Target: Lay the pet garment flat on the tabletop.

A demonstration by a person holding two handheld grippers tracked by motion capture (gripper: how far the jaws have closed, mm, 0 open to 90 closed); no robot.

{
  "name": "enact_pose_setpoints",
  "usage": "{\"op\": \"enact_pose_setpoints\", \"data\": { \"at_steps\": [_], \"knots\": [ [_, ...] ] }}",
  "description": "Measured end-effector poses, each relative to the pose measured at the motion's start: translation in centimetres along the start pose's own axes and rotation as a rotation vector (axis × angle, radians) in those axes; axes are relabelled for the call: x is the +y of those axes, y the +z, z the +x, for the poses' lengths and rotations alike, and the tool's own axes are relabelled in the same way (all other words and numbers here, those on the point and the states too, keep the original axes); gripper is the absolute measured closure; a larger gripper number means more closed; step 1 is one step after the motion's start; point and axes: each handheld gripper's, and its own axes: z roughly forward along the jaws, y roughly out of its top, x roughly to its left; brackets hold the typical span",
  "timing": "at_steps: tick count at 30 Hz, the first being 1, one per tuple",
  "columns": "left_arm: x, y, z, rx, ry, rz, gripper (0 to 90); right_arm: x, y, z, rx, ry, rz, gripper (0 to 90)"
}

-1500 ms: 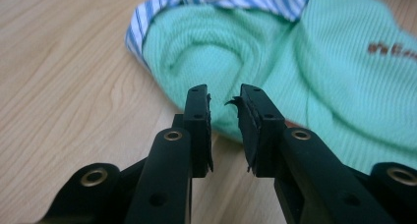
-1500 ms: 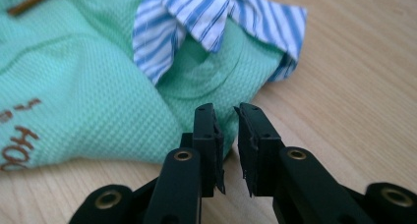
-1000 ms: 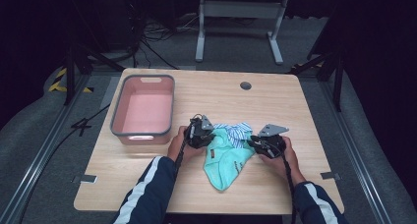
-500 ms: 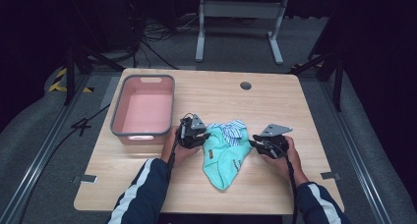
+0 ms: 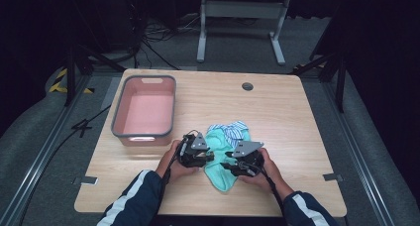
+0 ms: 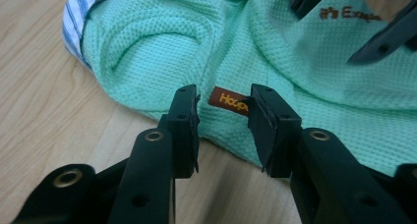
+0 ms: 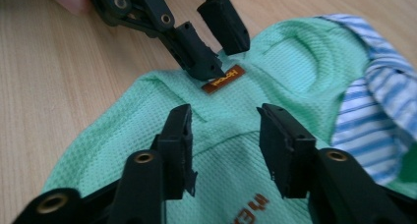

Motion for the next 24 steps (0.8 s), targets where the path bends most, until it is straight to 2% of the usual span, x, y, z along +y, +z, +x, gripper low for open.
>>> {"op": "enact_pose_setpoints", "data": {
  "at_steps": [2,5,7,11,13,14,17,18,24],
  "knots": [
    [-0.1,0.05,0.08,-0.008,-0.005,-0.005,61.9,-0.08,0.61,0.02,0.015,0.016,0.014,53.7],
    [-0.41,0.12,0.45,-0.03,-0.031,-0.025,61.1,-0.32,1.25,-0.05,0.006,0.018,0.043,52.5],
    [-0.61,0.16,0.5,-0.035,-0.052,-0.04,60.8,-0.45,1.35,-0.28,0.009,0.045,0.036,54.3],
    [-0.62,0.11,0.2,-0.013,-0.03,-0.038,60.9,-0.57,1.21,-0.31,0.01,0.057,0.04,68.6],
    [-0.69,0.13,0.17,-0.01,-0.03,-0.046,61.0,-0.54,1.18,-0.2,0.007,0.053,0.042,80.7],
    [-0.78,0.14,0.18,-0.012,-0.03,-0.051,61.2,-0.55,1.19,-0.17,-0.013,0.048,0.054,82.6],
    [-0.92,0.14,0.11,-0.011,-0.036,-0.06,62.0,-0.76,1.09,-0.37,-0.005,0.062,0.046,87.6],
    [-0.9,0.15,0.08,-0.009,-0.028,-0.058,62.1,-0.83,0.96,-0.43,-0.006,0.066,0.045,88.6],
    [-0.9,0.16,0.08,-0.01,-0.031,-0.058,62.2,-0.53,0.38,-0.28,-0.006,0.04,0.019,89.6]
  ]
}}
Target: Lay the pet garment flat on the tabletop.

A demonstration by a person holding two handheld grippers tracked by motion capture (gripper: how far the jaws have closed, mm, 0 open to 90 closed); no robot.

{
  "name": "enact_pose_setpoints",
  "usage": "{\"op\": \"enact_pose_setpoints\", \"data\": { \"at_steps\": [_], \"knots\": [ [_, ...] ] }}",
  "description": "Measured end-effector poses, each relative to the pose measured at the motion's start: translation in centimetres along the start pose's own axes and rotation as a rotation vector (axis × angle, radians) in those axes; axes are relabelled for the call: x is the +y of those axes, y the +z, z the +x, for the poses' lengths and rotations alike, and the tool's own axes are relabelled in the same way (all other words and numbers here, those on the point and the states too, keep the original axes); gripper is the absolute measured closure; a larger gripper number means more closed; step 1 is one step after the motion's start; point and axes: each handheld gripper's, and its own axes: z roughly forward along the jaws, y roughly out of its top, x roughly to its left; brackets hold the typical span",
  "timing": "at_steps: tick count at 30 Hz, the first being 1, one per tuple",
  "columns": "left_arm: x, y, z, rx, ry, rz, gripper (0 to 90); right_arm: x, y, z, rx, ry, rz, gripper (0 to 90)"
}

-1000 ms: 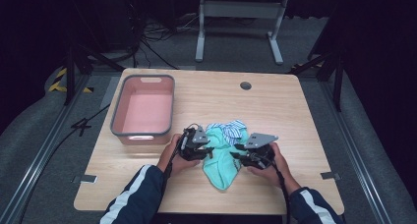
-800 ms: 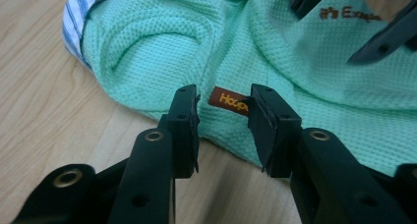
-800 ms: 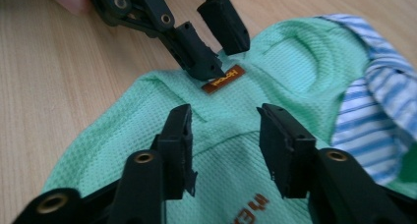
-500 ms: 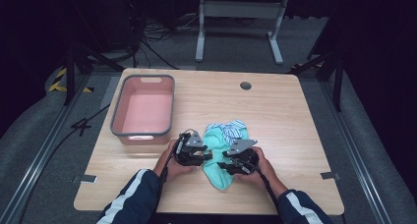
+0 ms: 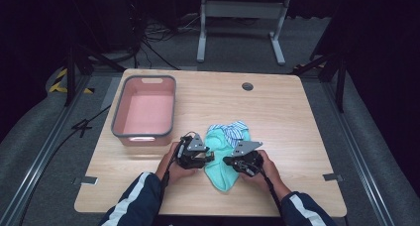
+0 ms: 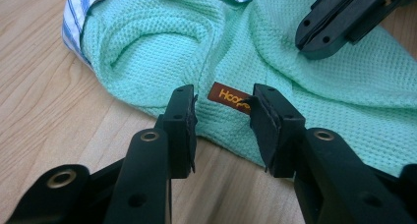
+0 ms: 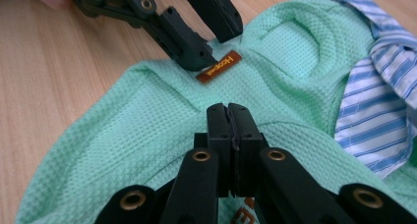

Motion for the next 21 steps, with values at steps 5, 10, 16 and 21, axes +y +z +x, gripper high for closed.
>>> {"op": "enact_pose_setpoints", "data": {
  "at_steps": [5,10,16,21],
  "knots": [
    [0.0,0.0,0.1,-0.004,-0.001,0.001,63.5,0.2,-0.5,0.2,0.001,-0.015,-0.011,89.6],
    [0.0,0.0,0.1,-0.006,-0.002,0.001,63.4,0.2,-1.7,0.3,0.005,-0.022,-0.033,89.6],
    [0.0,0.0,0.1,-0.005,-0.002,0.0,63.5,-0.1,-3.4,0.7,0.019,-0.038,-0.032,89.6],
    [0.0,0.0,0.1,-0.004,-0.002,0.001,63.5,-1.1,-5.2,0.9,0.018,-0.044,-0.032,89.6]
  ]
}}
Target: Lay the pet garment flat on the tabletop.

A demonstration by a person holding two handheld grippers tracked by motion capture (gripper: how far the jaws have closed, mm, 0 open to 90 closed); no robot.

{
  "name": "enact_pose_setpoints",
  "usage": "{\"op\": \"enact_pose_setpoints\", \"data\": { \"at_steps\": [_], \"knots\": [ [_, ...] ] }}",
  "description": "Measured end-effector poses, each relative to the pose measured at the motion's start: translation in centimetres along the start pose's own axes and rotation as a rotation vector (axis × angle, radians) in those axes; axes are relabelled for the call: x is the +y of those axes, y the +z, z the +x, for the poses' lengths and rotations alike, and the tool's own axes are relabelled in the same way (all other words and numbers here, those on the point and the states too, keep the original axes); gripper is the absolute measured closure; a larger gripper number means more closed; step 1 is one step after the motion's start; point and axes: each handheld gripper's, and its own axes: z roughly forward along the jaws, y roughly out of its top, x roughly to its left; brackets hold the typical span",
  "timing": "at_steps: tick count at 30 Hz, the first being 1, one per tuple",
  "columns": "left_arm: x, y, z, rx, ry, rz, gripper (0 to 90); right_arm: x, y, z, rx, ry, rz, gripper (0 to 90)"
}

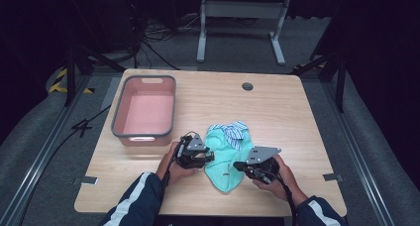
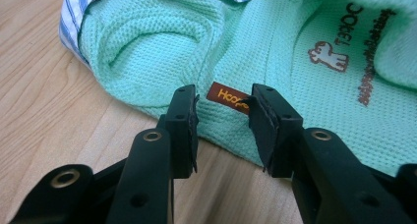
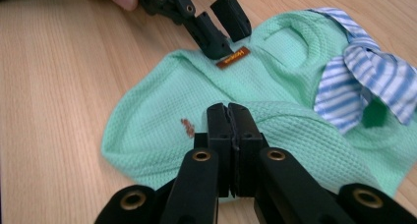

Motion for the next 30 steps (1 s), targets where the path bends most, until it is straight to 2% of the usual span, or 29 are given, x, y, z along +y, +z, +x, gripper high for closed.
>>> {"op": "enact_pose_setpoints", "data": {
  "at_steps": [6,12,15,21,24,26,28,29,30],
  "knots": [
    [0.0,0.0,0.0,0.001,0.0,-0.002,63.5,-1.2,-1.5,0.3,-0.008,0.019,0.004,89.5],
    [0.0,0.0,-0.1,-0.003,-0.004,-0.001,63.6,-2.6,-2.5,0.5,-0.024,0.024,0.032,89.4],
    [0.0,0.0,0.0,-0.003,-0.004,-0.002,63.7,-3.5,-3.0,0.6,-0.028,0.043,0.044,88.9],
    [0.0,0.0,0.0,-0.003,-0.006,-0.002,63.7,-5.2,-4.2,0.5,-0.05,0.061,0.073,81.0],
    [0.0,0.0,0.0,-0.003,-0.006,-0.004,63.7,-5.4,-5.0,0.1,-0.073,0.079,0.05,77.1],
    [0.0,0.0,0.0,-0.004,-0.004,-0.003,63.6,-5.2,-5.7,-0.4,-0.095,0.101,0.005,77.4],
    [0.0,0.1,0.0,-0.004,-0.008,-0.006,63.6,-5.0,-5.9,-0.6,-0.086,0.093,-0.015,78.7],
    [0.0,0.1,0.0,-0.003,-0.004,-0.003,63.6,-4.8,-6.2,-1.0,-0.101,0.064,-0.028,80.7],
    [0.0,0.0,0.0,-0.002,-0.004,-0.002,63.7,-4.8,-6.2,-1.2,-0.112,0.069,-0.031,80.9]
  ]
}}
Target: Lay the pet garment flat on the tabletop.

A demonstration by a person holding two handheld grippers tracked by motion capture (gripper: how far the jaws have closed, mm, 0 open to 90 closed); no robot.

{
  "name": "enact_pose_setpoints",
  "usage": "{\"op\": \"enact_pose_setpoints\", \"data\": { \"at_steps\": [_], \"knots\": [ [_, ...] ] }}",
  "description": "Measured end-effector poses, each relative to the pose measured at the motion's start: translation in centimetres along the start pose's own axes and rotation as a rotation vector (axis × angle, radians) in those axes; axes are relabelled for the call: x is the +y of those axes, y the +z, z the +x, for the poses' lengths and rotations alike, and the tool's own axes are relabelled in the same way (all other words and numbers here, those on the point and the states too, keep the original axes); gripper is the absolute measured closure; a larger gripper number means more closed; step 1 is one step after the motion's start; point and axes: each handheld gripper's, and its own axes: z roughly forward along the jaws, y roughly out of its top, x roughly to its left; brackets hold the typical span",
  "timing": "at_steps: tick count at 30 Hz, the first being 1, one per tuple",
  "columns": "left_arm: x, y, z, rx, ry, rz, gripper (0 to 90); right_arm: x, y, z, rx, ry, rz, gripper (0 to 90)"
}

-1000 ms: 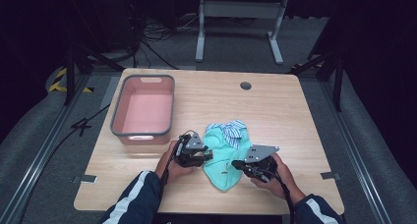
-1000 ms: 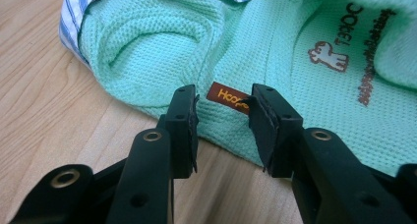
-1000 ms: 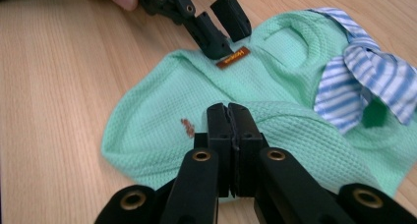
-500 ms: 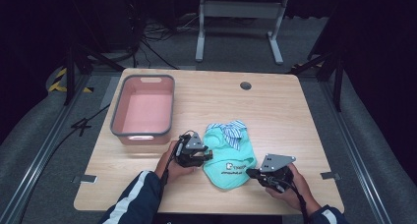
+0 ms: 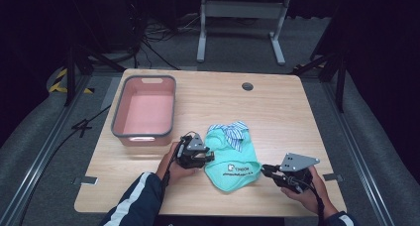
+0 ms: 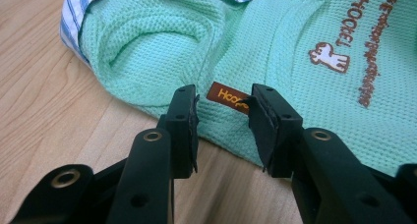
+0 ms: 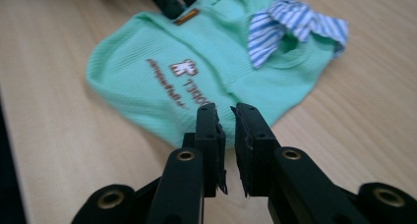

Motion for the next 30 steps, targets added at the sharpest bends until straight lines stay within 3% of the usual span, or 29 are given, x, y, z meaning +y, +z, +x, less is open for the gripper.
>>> {"op": "enact_pose_setpoints", "data": {
  "at_steps": [5,9,13,17,19,27,29,30],
  "knots": [
    [0.0,0.0,0.0,-0.002,0.0,-0.001,63.6,-0.3,1.7,-1.5,-0.06,0.019,0.011,80.6],
    [0.0,0.0,0.0,-0.003,-0.002,-0.001,63.5,-0.6,2.9,-2.1,-0.032,0.052,0.031,81.2],
    [0.0,0.1,0.0,-0.002,-0.01,-0.006,62.6,-0.8,3.3,-1.8,-0.006,0.031,0.061,82.5],
    [0.0,0.1,0.0,0.003,-0.015,-0.007,61.8,-1.3,3.6,-1.0,0.048,-0.036,0.117,82.7],
    [0.1,0.1,0.2,0.004,-0.018,-0.003,59.7,-1.5,3.8,-0.8,0.053,-0.057,0.144,82.9],
    [0.4,0.4,0.9,0.007,-0.035,0.0,53.6,-2.4,3.3,-1.0,0.083,-0.024,0.145,82.8],
    [0.6,0.7,1.5,0.02,-0.072,0.005,49.6,-2.4,3.1,-1.0,0.087,-0.016,0.157,81.1],
    [0.8,0.8,1.5,0.027,-0.073,0.006,48.6,-2.3,3.0,-0.9,0.08,-0.021,0.164,77.8]
  ]
}}
